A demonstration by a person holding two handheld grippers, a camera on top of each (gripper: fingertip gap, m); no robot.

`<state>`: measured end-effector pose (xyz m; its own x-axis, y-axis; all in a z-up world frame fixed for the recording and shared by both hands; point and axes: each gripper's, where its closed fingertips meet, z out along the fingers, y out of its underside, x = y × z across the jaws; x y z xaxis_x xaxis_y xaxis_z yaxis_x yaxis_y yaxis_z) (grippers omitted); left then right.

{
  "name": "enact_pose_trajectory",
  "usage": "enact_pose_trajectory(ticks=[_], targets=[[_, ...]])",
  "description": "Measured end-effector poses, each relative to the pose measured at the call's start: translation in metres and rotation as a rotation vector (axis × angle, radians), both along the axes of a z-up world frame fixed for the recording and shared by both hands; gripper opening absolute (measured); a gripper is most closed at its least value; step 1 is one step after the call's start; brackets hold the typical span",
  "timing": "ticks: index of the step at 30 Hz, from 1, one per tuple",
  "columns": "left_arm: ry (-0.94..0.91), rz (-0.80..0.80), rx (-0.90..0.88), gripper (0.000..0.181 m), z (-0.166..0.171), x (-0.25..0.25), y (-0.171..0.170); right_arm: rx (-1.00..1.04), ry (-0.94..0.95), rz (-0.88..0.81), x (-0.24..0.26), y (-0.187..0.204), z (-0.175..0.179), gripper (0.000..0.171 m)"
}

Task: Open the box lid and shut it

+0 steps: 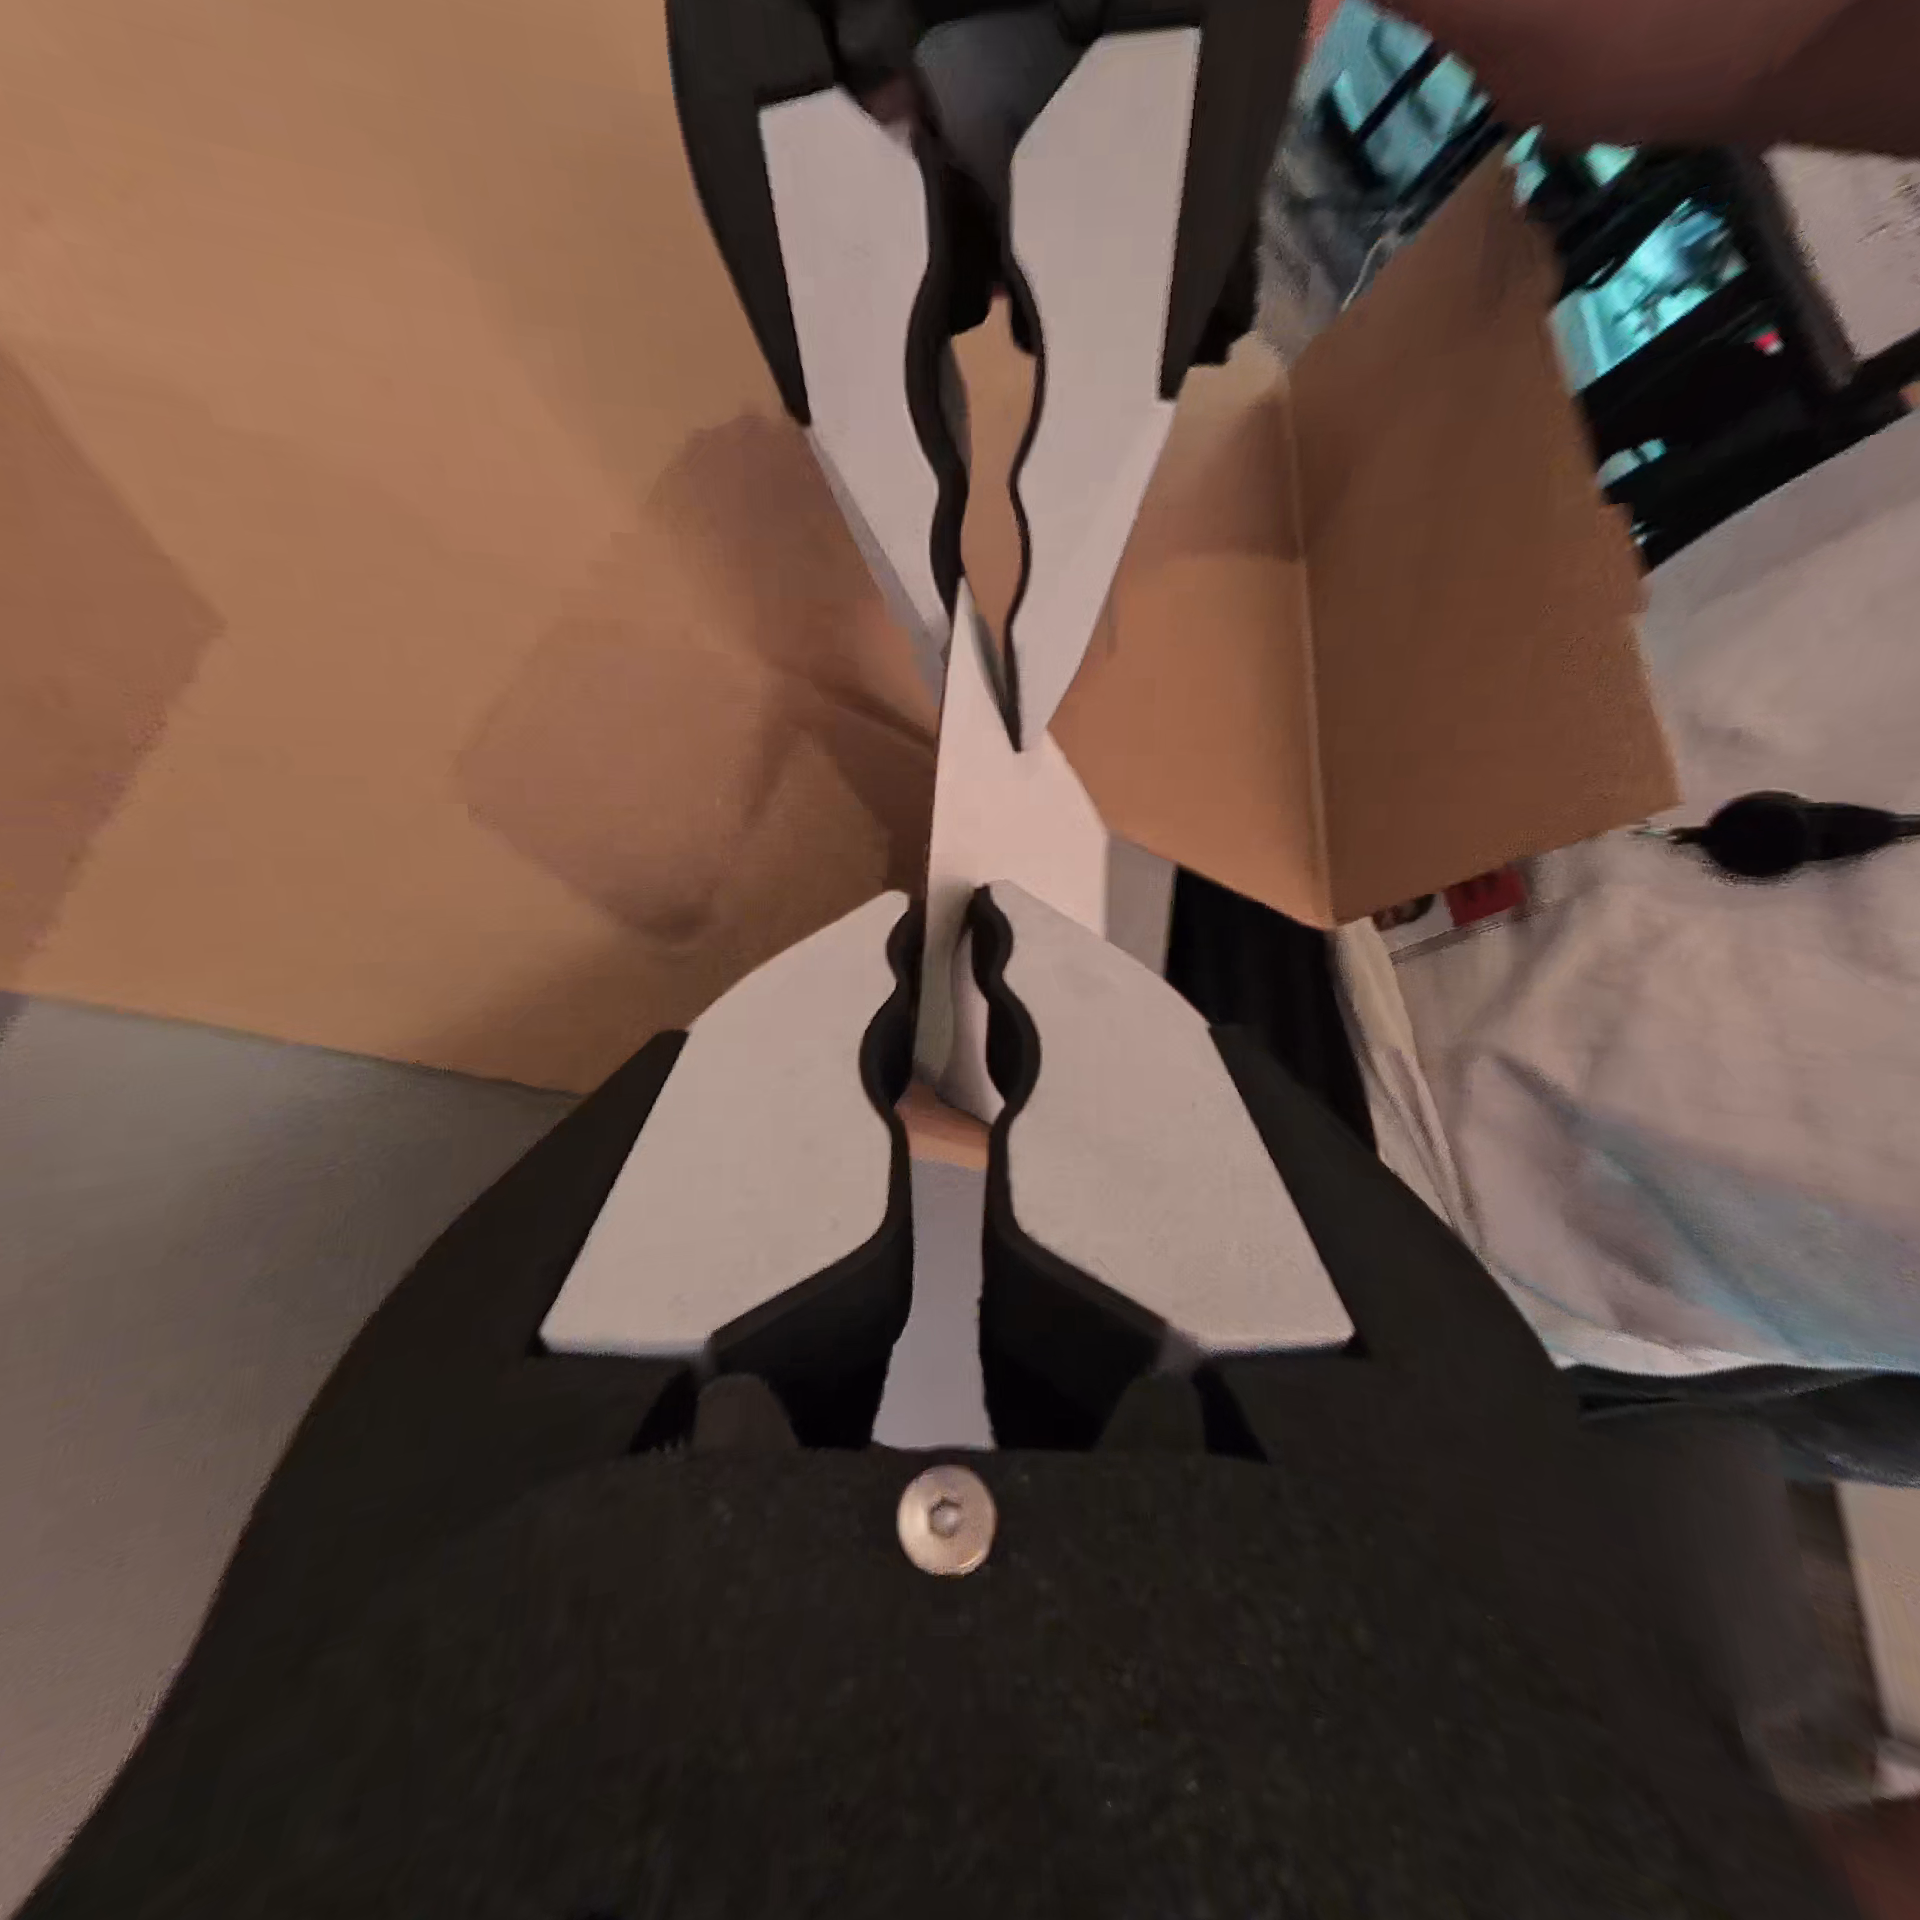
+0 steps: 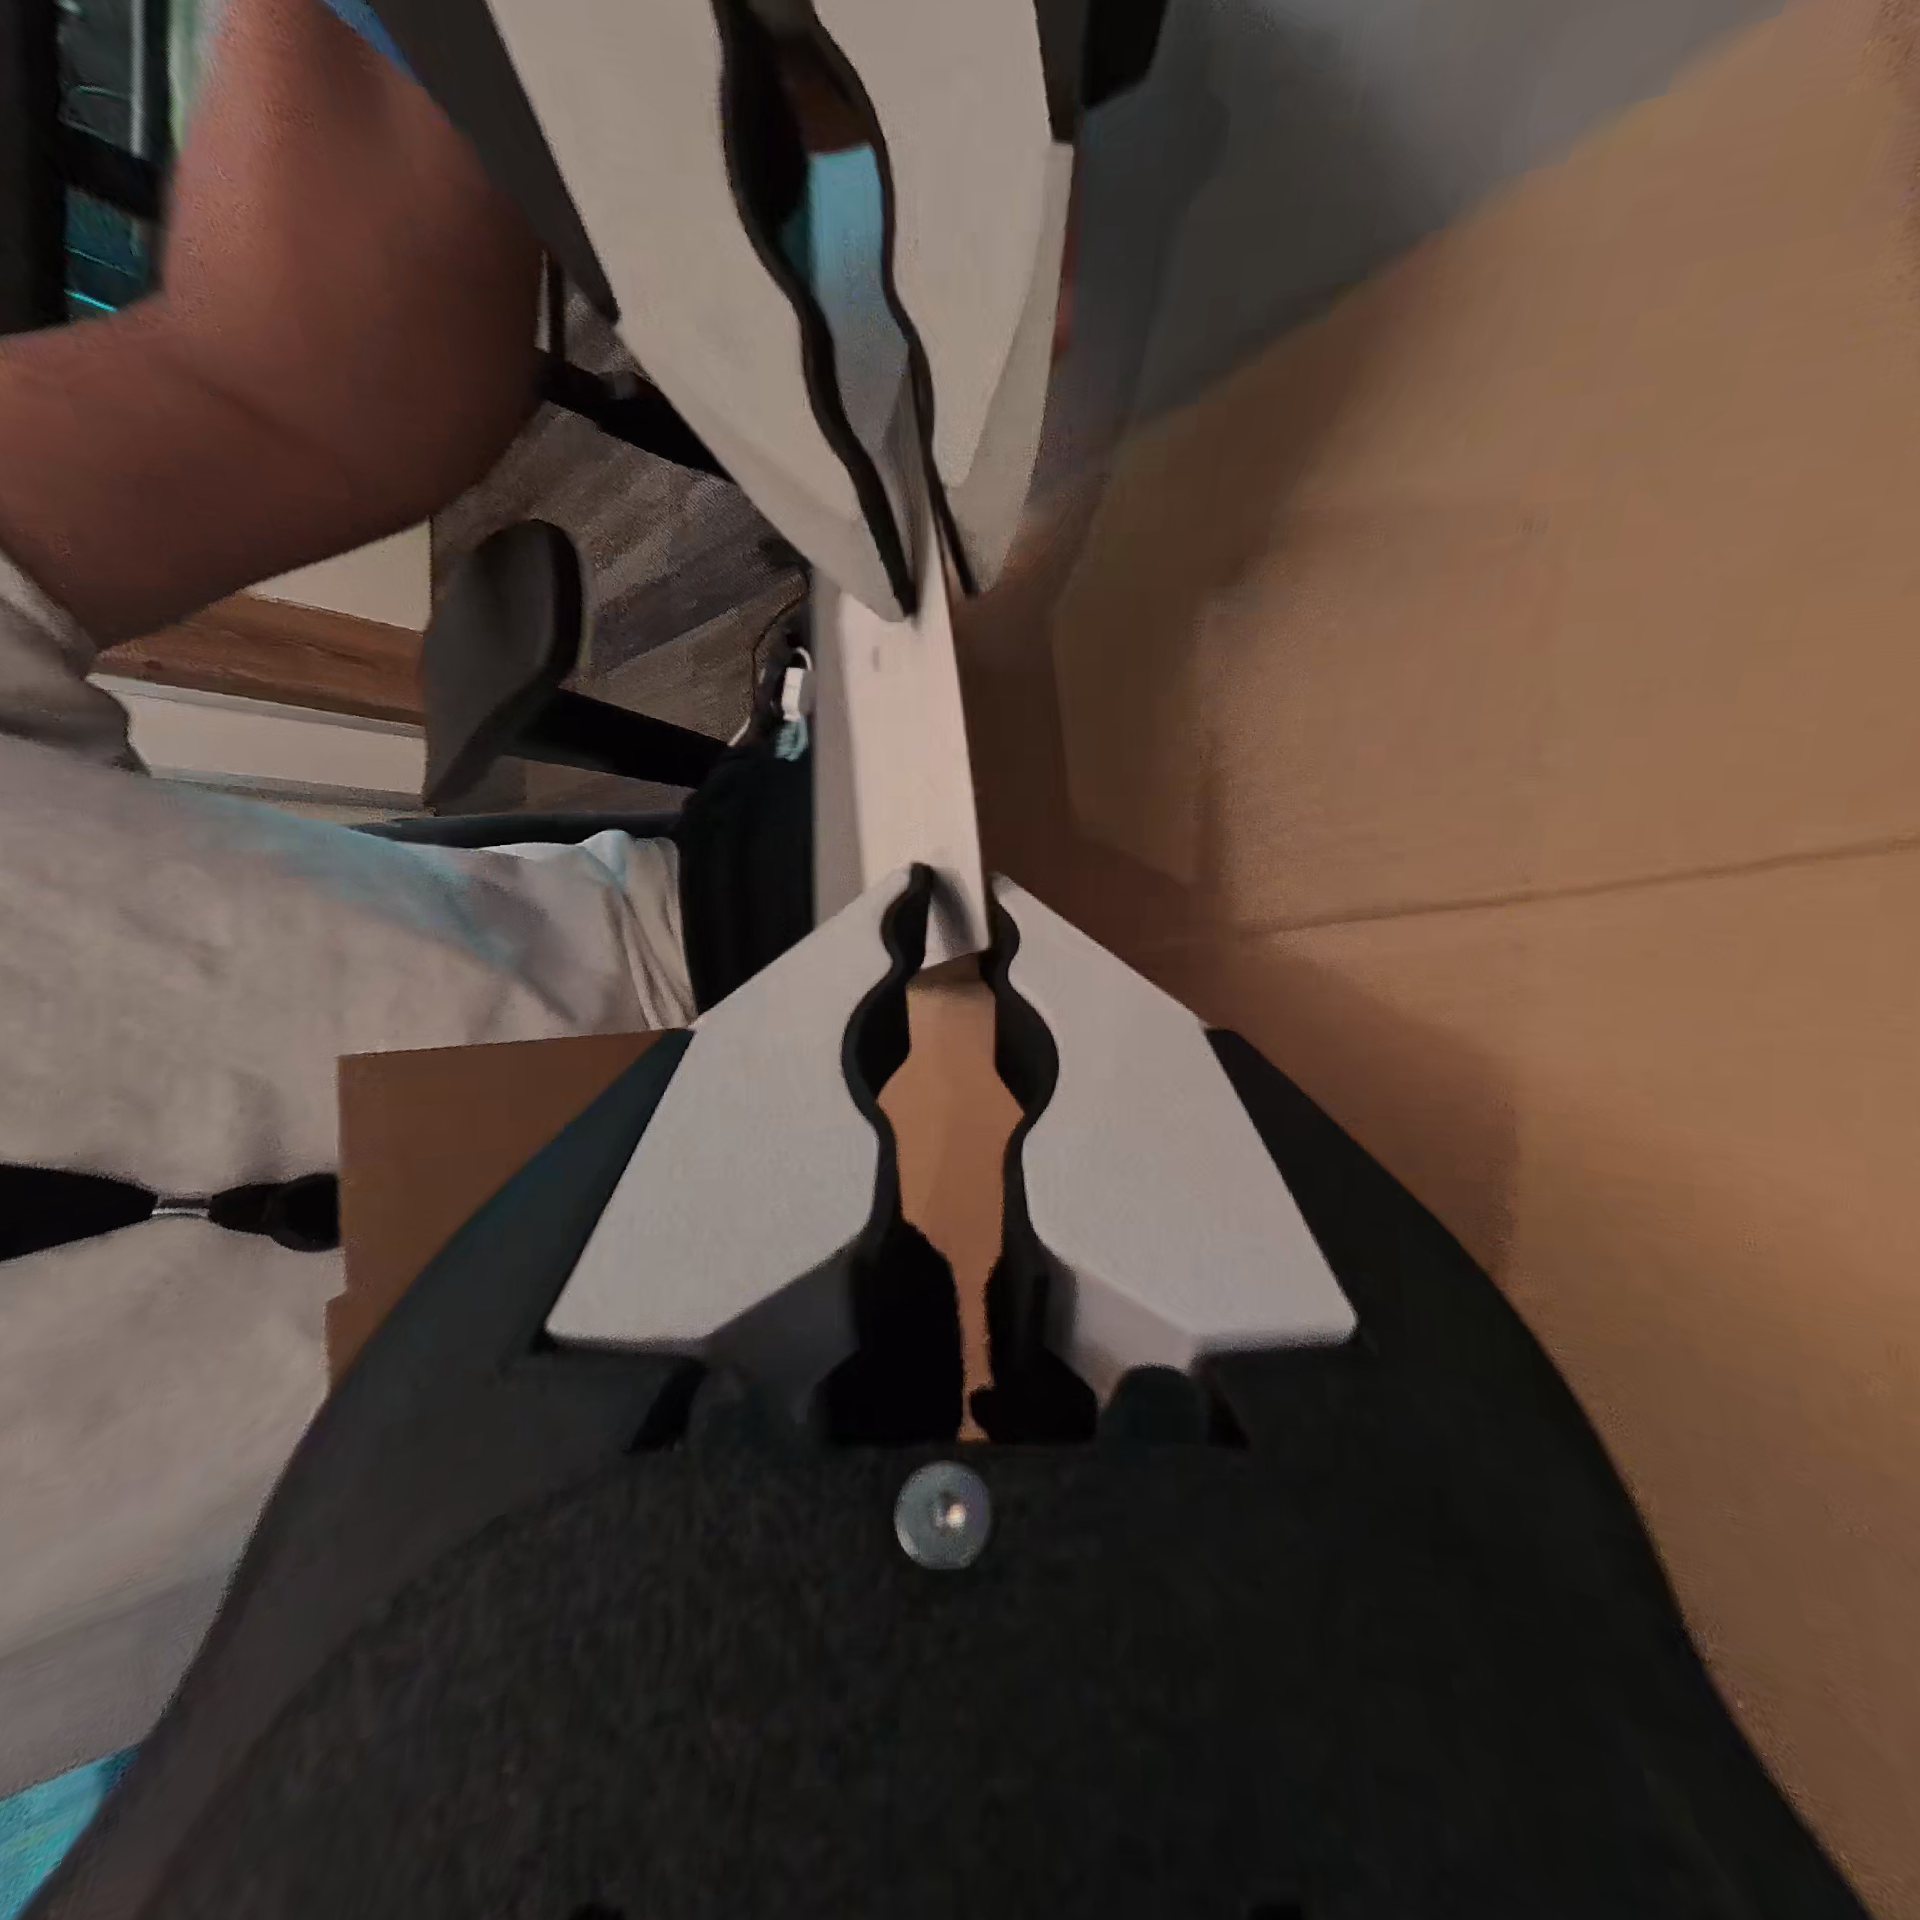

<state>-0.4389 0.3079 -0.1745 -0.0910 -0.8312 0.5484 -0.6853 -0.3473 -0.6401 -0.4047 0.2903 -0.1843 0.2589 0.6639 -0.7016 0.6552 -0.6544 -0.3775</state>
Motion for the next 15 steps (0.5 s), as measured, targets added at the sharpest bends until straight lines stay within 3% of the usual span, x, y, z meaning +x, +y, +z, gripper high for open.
enact_pose_trajectory(ticks=[4,11,15], targets=[[0.151,-0.046,0.063,0.015,-0.027,0.0,0.009,-0.022,-0.05,0.009,0.002,0.005,-0.02,0.014],[0.118,-0.061,0.09,0.015,-0.025,0.0,0.009,-0.02,-0.01,0.015,0.002,0.005,-0.02,0.014],[0.026,-0.04,0.108,0.01,0.0,-0.001,0.001,0.039,0.028,0.047,0.0,-0.002,0.002,0.008]])
